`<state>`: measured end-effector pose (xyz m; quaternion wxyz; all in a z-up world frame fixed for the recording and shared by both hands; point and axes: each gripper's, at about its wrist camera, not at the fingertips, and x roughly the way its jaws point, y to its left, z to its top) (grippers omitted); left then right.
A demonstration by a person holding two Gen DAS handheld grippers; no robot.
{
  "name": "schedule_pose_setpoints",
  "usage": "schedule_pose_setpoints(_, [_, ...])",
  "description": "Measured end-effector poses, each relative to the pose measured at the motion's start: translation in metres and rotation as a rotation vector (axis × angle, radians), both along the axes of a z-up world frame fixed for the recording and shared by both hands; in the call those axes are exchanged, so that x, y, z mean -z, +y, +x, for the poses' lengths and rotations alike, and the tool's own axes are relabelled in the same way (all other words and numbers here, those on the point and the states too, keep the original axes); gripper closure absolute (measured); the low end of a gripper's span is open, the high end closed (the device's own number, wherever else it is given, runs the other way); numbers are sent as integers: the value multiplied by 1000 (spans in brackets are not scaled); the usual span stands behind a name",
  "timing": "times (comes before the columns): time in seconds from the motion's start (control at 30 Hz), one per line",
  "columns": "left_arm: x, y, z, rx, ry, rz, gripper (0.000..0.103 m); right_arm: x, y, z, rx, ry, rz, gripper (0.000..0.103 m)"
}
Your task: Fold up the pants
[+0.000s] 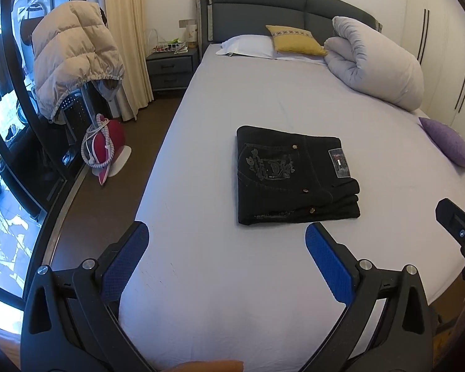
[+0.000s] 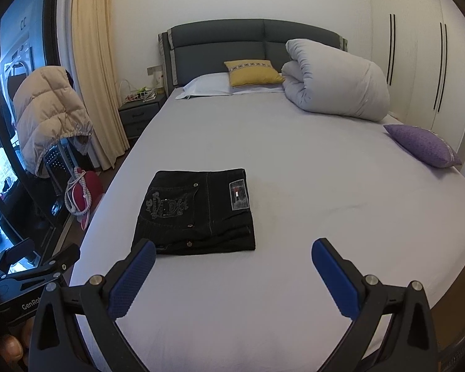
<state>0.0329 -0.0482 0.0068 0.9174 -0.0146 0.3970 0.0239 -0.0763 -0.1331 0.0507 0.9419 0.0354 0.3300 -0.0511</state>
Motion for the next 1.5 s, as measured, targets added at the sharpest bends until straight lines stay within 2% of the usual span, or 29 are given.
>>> schedule_pose_setpoints(1.5, [8,-4,-2,-3,10,-6,0,5,2,2,-10,19,-4,0])
